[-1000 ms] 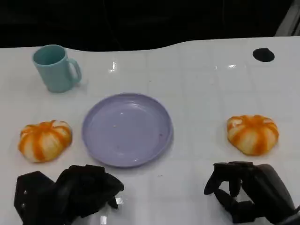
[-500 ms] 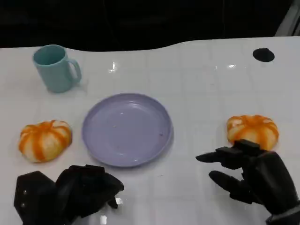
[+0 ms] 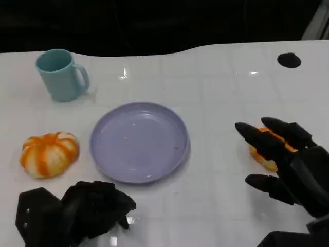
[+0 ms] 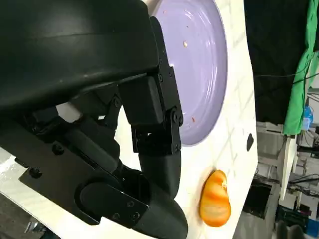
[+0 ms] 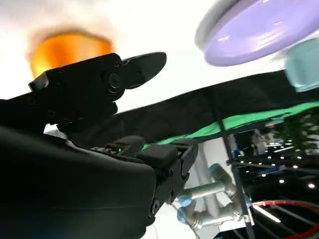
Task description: Grasp the bread from the table and place it into the plate.
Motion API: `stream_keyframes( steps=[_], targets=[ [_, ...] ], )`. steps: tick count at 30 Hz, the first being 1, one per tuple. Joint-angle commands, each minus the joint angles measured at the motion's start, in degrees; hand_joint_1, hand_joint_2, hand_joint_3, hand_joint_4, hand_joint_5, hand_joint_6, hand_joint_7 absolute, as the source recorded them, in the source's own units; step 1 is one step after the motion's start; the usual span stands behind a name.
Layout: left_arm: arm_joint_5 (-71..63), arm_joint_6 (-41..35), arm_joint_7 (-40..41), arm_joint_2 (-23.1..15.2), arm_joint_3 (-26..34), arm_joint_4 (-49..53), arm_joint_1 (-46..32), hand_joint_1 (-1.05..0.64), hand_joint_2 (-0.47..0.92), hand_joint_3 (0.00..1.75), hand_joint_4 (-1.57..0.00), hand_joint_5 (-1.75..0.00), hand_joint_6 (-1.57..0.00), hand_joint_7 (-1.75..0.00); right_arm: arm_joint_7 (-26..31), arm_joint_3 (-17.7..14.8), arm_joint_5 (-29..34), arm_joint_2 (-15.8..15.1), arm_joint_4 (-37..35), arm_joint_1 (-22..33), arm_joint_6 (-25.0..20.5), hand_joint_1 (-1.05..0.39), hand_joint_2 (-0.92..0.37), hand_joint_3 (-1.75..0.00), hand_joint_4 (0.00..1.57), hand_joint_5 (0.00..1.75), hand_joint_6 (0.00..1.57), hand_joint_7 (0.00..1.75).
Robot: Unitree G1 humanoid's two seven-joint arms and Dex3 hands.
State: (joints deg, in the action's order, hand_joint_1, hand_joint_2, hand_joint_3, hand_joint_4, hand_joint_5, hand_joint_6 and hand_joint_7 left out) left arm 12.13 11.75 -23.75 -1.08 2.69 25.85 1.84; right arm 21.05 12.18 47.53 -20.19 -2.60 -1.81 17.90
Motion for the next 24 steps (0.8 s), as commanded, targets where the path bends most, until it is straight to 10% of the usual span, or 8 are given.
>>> stream_keyframes(
  steps=[1,24],
  targets=[
    [0.03,-0.49,0.15,-0.47,0.32,0.37,-0.15,-1.05,0.65,0.21,-0.90,-1.51,-1.53,-0.39,-1.23,-1.18,1.00,-1.50,2.33,0.17,-3.06,-0.28,-0.80,0.00,0.00,0.30,0.25,0.00],
    [0.01,-0.07,0.16,-0.36,0.46,0.36,-0.39,-1.05,0.65,0.21,-0.90,-1.51,-1.52,-0.39,-16.23,1.88,4.02,-5.01,-1.70,-8.48,-17.01,-0.25,-0.71,0.00,0.00,0.44,0.31,0.03]
  ],
)
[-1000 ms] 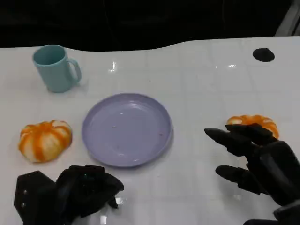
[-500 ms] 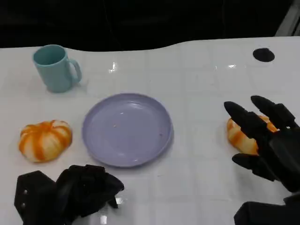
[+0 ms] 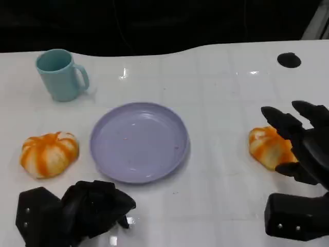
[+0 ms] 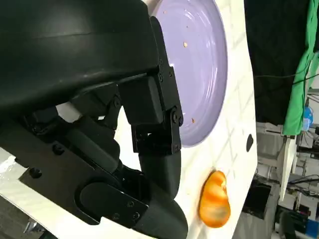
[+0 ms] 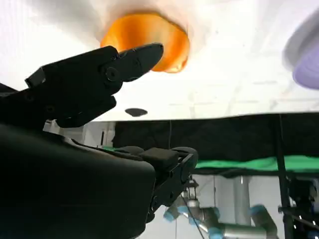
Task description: Grasp the bread from the table and place it into the plate.
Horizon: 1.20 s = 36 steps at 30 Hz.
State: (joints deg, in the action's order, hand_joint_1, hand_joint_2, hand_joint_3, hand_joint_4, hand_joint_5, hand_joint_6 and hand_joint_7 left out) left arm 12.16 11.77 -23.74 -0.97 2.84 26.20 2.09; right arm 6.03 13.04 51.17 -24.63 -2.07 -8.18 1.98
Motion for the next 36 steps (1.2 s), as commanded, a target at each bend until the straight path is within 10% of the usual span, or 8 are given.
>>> stream_keyframes(
  steps=[1,26,33,36],
  targets=[
    [0.04,-0.12,0.13,-0.44,0.31,-0.09,-0.71,-1.05,0.65,0.21,-0.90,-1.51,-1.52,-0.39,-1.24,1.40,0.46,-0.49,-2.98,-2.62,-1.29,-0.24,-0.70,0.00,0.00,0.44,0.32,0.03],
    [-0.40,-0.59,0.47,-0.44,0.05,-1.91,-1.89,-1.05,0.65,0.22,-0.90,-1.51,-1.53,-0.39,-1.83,7.59,-1.22,2.45,-20.59,-12.76,-5.19,-0.15,-0.73,-0.01,0.04,0.33,0.30,0.00],
    [-0.39,-0.32,0.31,-0.48,0.04,-1.83,-1.99,-1.05,0.65,0.23,-0.90,-1.51,-1.53,-0.39,0.88,8.88,-1.96,2.92,-27.64,-15.46,-4.23,-0.18,-0.77,-0.01,0.19,0.20,0.36,0.02],
    [-0.27,-0.55,0.26,-0.46,0.05,-1.97,-2.02,-1.05,0.65,0.23,-0.90,-1.51,-1.53,-0.39,4.17,8.24,-3.59,3.71,-31.00,-16.54,-2.30,-0.18,-0.84,-0.01,0.48,0.17,0.57,0.06]
  ],
)
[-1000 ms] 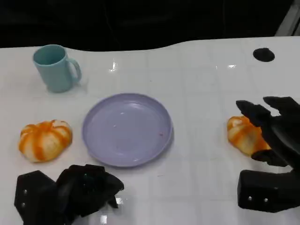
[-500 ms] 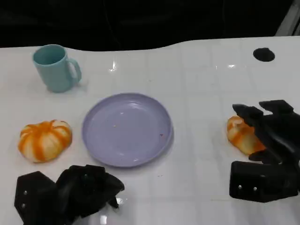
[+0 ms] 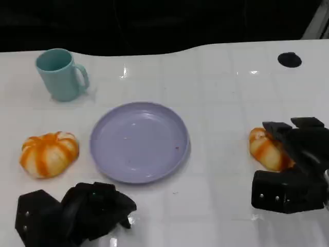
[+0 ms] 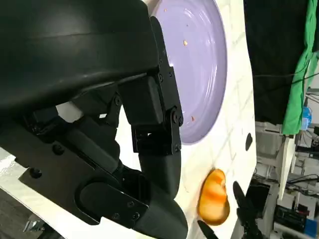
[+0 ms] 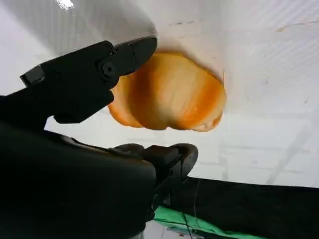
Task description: Grasp the bread from the table and place it into the plate.
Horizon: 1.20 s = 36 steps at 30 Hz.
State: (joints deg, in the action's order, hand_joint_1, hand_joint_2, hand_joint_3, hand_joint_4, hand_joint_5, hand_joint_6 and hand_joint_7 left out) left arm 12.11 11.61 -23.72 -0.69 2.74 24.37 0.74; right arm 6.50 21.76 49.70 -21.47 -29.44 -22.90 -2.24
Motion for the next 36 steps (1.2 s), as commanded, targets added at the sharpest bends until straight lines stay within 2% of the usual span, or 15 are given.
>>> stream_keyframes(
  steps=[1,2,3,4,6,8,9,11,13,17,19,21,24,35,36],
  targets=[
    [-0.16,-0.52,0.27,-0.70,0.18,-0.16,-0.68,-1.05,0.65,0.22,-0.90,-1.51,-1.53,-0.39,5.39,-1.25,-3.63,1.02,-4.82,-2.05,3.43,-0.14,-0.87,-0.01,0.75,0.19,0.78,0.09],
    [-0.21,-0.61,0.35,-0.70,0.16,-0.20,-0.69,-1.05,0.64,0.22,-0.90,-1.51,-1.53,-0.39,7.31,-1.85,-4.98,1.37,-6.11,-2.30,5.31,-0.11,-0.88,-0.01,0.91,0.22,0.91,0.10],
    [-0.28,-0.64,0.43,-0.69,0.14,-0.22,-0.69,-1.05,0.64,0.22,-0.90,-1.51,-1.53,-0.39,8.71,-2.10,-5.91,1.52,-7.22,-2.57,6.72,-0.09,-0.90,-0.01,1.01,0.46,1.07,0.13],
    [-0.36,-0.47,0.40,-0.71,0.10,-0.15,-0.68,-1.05,0.64,0.22,-0.90,-1.51,-1.53,-0.39,9.75,-1.98,-6.32,1.52,-8.26,-2.93,7.76,-0.07,-0.91,-0.02,0.99,0.83,1.19,0.14],
    [-0.55,-0.20,0.44,-0.75,0.02,-0.08,-0.67,-1.05,0.65,0.23,-0.90,-1.51,-1.52,-0.39,12.68,-1.15,-6.12,1.12,-10.39,-3.68,10.41,-0.06,-0.91,-0.03,0.93,1.31,1.28,0.16],
    [-0.57,-0.18,0.47,-0.74,0.00,-0.07,-0.67,-1.05,0.65,0.23,-0.90,-1.51,-1.52,-0.39,14.95,-0.56,-5.93,0.94,-12.16,-4.33,12.32,-0.06,-0.90,-0.02,0.89,1.65,1.31,0.17],
    [-0.54,-0.08,0.40,-0.74,0.02,0.00,-0.65,-1.05,0.65,0.23,-0.90,-1.51,-1.52,-0.39,15.62,-0.38,-5.93,0.92,-12.78,-4.57,12.89,-0.06,-0.90,-0.02,0.89,1.70,1.33,0.18],
    [-0.50,0.11,0.32,-0.72,0.04,0.11,-0.63,-1.05,0.64,0.23,-0.89,-1.51,-1.52,-0.39,16.33,-0.16,-5.91,0.98,-13.59,-4.94,13.30,-0.06,-0.91,-0.02,0.87,1.74,1.31,0.29],
    [-0.47,0.10,0.34,-0.69,0.06,0.15,-0.60,-1.05,0.64,0.23,-0.89,-1.51,-1.52,-0.39,16.81,0.00,-5.84,1.07,-14.11,-5.19,13.25,-0.06,-0.92,-0.03,0.85,1.74,1.00,0.94],
    [-0.50,0.04,0.47,-0.64,0.08,0.22,-0.51,-1.05,0.64,0.23,-0.90,-1.51,-1.53,-0.39,18.01,0.08,-5.94,1.29,-14.78,-5.43,13.37,-0.04,-0.92,-0.06,0.84,1.75,0.84,1.25],
    [-0.57,-0.10,0.60,-0.64,0.04,0.10,-0.54,-1.05,0.64,0.23,-0.90,-1.51,-1.53,-0.39,18.04,0.06,-6.07,1.36,-14.67,-5.44,13.16,-0.04,-0.92,-0.07,0.84,1.75,0.81,1.32],
    [-0.61,-0.33,0.65,-0.66,0.00,-0.03,-0.55,-1.05,0.64,0.23,-0.90,-1.51,-1.53,-0.39,18.78,0.04,-5.96,1.42,-14.54,-5.38,13.10,-0.06,-0.91,-0.06,0.84,1.75,0.88,1.09],
    [-0.49,-0.22,0.42,-0.65,0.00,0.09,-0.51,-1.05,0.64,0.23,-0.90,-1.51,-1.52,-0.39,20.65,0.26,-5.42,1.45,-14.80,-5.43,13.18,-0.05,-0.88,-0.03,0.85,1.75,0.78,1.40],
    [-0.40,0.46,0.03,-0.63,0.00,0.69,-0.26,-1.05,0.64,0.25,-0.89,-1.52,-1.52,-0.39,25.75,-0.57,-7.05,1.58,-11.44,-4.50,18.91,0.00,-0.90,-0.06,0.92,1.75,0.74,1.68],
    [-0.39,0.33,0.04,-0.64,-0.01,0.67,-0.25,-1.05,0.64,0.25,-0.89,-1.51,-1.52,-0.39,26.16,-0.60,-7.15,1.68,-10.62,-4.39,19.82,0.00,-0.75,-0.39,0.94,1.75,0.78,1.63]
  ],
)
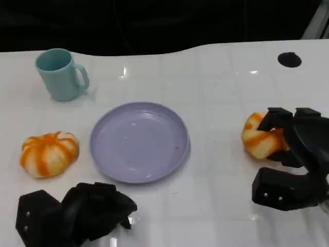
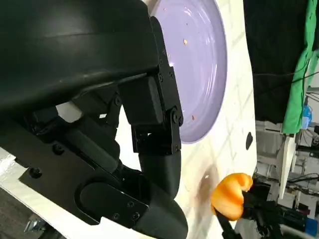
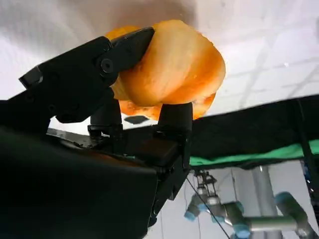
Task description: Grasp the bread from the table and place it into the plate.
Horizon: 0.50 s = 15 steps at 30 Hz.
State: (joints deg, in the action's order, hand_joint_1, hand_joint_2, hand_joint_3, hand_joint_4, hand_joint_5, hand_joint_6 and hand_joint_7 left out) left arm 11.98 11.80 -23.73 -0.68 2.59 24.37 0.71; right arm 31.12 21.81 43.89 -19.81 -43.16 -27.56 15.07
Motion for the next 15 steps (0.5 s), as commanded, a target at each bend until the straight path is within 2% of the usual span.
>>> stream_keyframes(
  steps=[1,2,5,10,15],
  targets=[
    [-0.27,0.06,0.05,-0.68,0.13,0.66,-0.20,-1.05,0.64,0.25,-0.89,-1.51,-1.52,-0.39,1.62,-0.69,-1.44,0.14,3.89,0.37,3.10,0.01,-0.55,-0.77,0.95,1.75,0.80,1.61],
    [-0.23,0.08,0.02,-0.67,0.14,0.68,-0.19,-1.05,0.63,0.25,-0.89,-1.51,-1.52,-0.39,1.29,-0.75,-1.66,0.27,4.78,0.50,3.52,0.01,-0.40,-1.06,0.95,1.75,0.82,1.60],
    [-0.47,0.32,0.32,-0.64,0.16,1.07,0.11,-1.05,0.64,0.25,-0.89,-1.51,-1.52,-0.39,-0.30,-0.78,-2.46,1.12,7.74,0.79,4.21,0.00,-0.29,-1.28,0.96,1.75,0.82,1.62],
    [-0.54,0.68,0.18,-0.81,0.35,1.51,0.28,-1.05,0.63,0.25,-0.90,-1.51,-1.53,-0.39,-1.29,-0.08,-2.67,3.28,10.25,0.76,5.61,0.01,-0.26,-1.34,0.99,1.75,0.84,1.61],
    [-0.36,0.79,0.00,-0.82,0.46,1.39,-0.04,-1.05,0.63,0.25,-0.90,-1.51,-1.53,-0.39,-1.20,1.13,-1.65,5.48,10.99,-0.13,6.50,-0.04,-0.21,-1.45,1.01,1.75,0.86,1.59]
  ],
)
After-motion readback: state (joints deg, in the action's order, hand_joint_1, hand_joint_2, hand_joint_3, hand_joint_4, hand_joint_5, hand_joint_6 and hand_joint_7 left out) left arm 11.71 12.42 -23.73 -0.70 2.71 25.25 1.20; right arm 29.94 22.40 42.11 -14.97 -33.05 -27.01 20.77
